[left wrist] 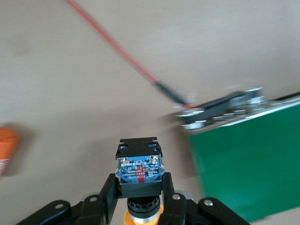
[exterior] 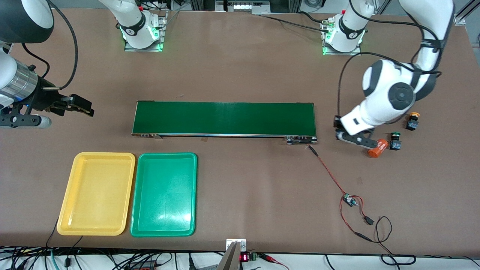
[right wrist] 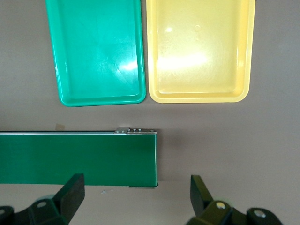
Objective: Sort buttons by color to trays
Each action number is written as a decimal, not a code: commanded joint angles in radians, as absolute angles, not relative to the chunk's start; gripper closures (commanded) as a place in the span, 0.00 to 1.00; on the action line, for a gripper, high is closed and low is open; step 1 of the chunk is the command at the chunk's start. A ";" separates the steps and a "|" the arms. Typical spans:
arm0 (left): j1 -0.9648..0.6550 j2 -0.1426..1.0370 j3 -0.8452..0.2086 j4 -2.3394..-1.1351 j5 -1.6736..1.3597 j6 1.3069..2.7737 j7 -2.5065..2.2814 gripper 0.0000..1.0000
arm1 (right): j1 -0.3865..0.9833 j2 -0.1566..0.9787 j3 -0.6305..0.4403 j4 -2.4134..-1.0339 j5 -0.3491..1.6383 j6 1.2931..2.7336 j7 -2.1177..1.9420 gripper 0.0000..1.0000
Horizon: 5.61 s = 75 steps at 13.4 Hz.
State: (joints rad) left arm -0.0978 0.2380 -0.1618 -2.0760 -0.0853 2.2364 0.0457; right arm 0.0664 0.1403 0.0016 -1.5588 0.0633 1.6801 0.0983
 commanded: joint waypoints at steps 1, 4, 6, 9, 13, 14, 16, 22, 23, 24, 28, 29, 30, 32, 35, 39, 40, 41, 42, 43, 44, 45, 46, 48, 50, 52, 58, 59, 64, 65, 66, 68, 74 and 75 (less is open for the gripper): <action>-0.161 0.248 -0.187 -2.053 -0.133 2.223 -0.066 0.99 | 0.066 0.146 0.002 -1.563 0.072 1.690 0.098 0.00; -0.205 0.271 -0.189 -2.051 -0.140 2.224 -0.115 0.99 | 0.063 0.146 0.002 -1.563 0.071 1.687 0.097 0.00; -0.213 0.304 -0.189 -2.051 -0.141 2.233 -0.118 0.99 | 0.058 0.146 0.000 -1.563 0.071 1.681 0.097 0.00; -0.221 0.340 -0.187 -2.051 -0.238 2.235 -0.114 0.99 | 0.058 0.146 0.000 -1.563 0.071 1.677 0.095 0.00; -0.233 0.354 -0.187 -2.051 -0.241 2.247 -0.114 0.81 | 0.055 0.146 -0.003 -1.563 0.071 1.671 0.081 0.00; -0.239 0.356 -0.187 -2.051 -0.244 2.249 -0.109 0.39 | 0.055 0.146 -0.006 -1.563 0.061 1.669 0.081 0.00; -0.239 0.342 -0.187 -2.046 -0.241 2.249 -0.078 0.00 | 0.054 0.144 -0.006 -1.563 0.061 1.667 0.081 0.00; -0.042 0.317 -0.149 -2.002 -0.167 2.247 0.107 0.00 | 0.048 0.144 -0.008 -1.563 0.061 1.661 0.081 0.00; 0.012 0.331 -0.149 -1.965 -0.138 2.247 0.171 0.00 | 0.046 0.144 -0.008 -1.563 0.061 1.660 0.081 0.00; 0.050 0.336 -0.149 -1.947 -0.105 2.246 0.226 0.00 | 0.046 0.144 -0.008 -1.563 0.061 1.658 0.081 0.00; 0.130 0.377 -0.149 -1.908 0.056 2.247 0.435 0.00 | 0.046 0.144 -0.008 -1.563 0.061 1.654 0.081 0.00; 0.147 0.390 -0.149 -1.908 0.070 2.247 0.439 0.00 | 0.045 0.144 -0.008 -1.563 0.061 1.652 0.080 0.00; 0.158 0.406 -0.149 -1.910 0.075 2.247 0.442 0.00 | 0.040 0.144 -0.008 -1.563 0.061 1.651 0.078 0.00; 0.184 0.457 -0.149 -1.908 0.077 2.250 0.488 0.00 | 0.023 0.144 -0.008 -1.563 0.061 1.638 0.077 0.00; 0.216 0.483 -0.149 -1.895 0.077 2.252 0.561 0.00 | 0.012 0.143 -0.008 -1.563 0.061 1.635 0.074 0.00; 0.275 0.558 -0.150 -1.847 0.075 2.252 0.678 0.00 | -0.015 0.135 -0.008 -1.565 0.075 1.599 0.009 0.00; 0.276 0.572 -0.150 -1.844 0.074 2.253 0.698 0.00 | -0.024 0.133 -0.006 -1.575 0.081 1.612 0.009 0.00; 0.276 0.583 -0.150 -1.844 0.074 2.273 0.710 0.00 | -0.026 0.127 -0.008 -1.591 0.104 1.626 0.008 0.00; 0.276 0.598 -0.150 -1.845 0.071 2.293 0.730 0.00 | -0.023 0.114 -0.008 -1.623 0.112 1.662 0.011 0.00; 0.278 0.607 -0.150 -1.848 0.068 2.298 0.738 0.00 | -0.023 0.088 -0.006 -1.675 0.112 1.704 0.012 0.00; 0.279 0.612 -0.150 -1.858 0.063 2.298 0.735 0.00 | -0.023 0.045 -0.006 -1.753 0.113 1.765 0.012 0.00; 0.285 0.614 -0.150 -1.864 0.061 2.298 0.736 0.00 | -0.023 0.003 -0.005 -1.829 0.114 1.819 0.020 0.00; 0.291 0.614 -0.150 -1.865 0.063 2.298 0.736 0.07 | -0.021 -0.027 0.000 -1.886 0.114 1.859 0.029 0.00; 0.304 0.612 -0.150 -1.867 0.063 2.296 0.738 0.62 | -0.018 -0.079 0.026 -1.977 0.115 1.929 0.087 0.00; 0.308 0.601 -0.150 -1.867 0.063 2.286 0.738 0.95 | -0.025 -0.145 0.095 -2.083 0.115 2.008 0.176 0.00; 0.296 0.577 -0.161 -1.864 0.064 2.255 0.723 1.00 | -0.047 -0.190 0.176 -2.170 0.114 2.068 0.233 0.00; 0.175 0.436 -0.199 -1.867 0.031 2.053 0.496 1.00 | -0.215 -0.192 0.502 -2.207 0.101 2.045 0.337 0.00; 0.146 0.422 -0.207 -1.867 0.025 2.036 0.474 1.00 | -0.212 -0.186 0.503 -2.209 0.101 2.045 0.348 0.00; 0.025 0.373 -0.284 -1.926 0.005 2.025 0.549 1.00 | -0.215 -0.155 0.584 -2.209 0.087 2.094 0.489 0.00; 0.025 0.364 -0.307 -1.945 0.005 2.023 0.587 1.00 | -0.210 -0.144 0.587 -2.209 0.083 2.100 0.492 0.00; 0.023 0.362 -0.327 -1.951 0.006 2.025 0.657 1.00 | -0.207 -0.132 0.591 -2.210 0.081 2.112 0.505 0.00; 0.011 0.362 -0.350 -1.957 0.005 2.023 0.786 0.99 | -0.195 -0.111 0.592 -2.214 0.080 2.132 0.521 0.00; -0.040 0.351 -0.359 -1.988 0.012 2.039 1.067 0.99 | -0.149 -0.035 0.592 -2.229 -0.003 2.192 0.613 0.00; -0.049 0.353 -0.362 -1.990 0.012 2.054 1.087 0.99 | -0.141 -0.026 0.592 -2.229 -0.005 2.194 0.621 0.00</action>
State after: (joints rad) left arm -0.0360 0.3847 -0.3615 -1.9591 0.0208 2.0327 1.0186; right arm -0.1532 -0.0398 0.5898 -2.2254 0.0154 2.1777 0.5873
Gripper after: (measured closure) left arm 0.507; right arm 0.000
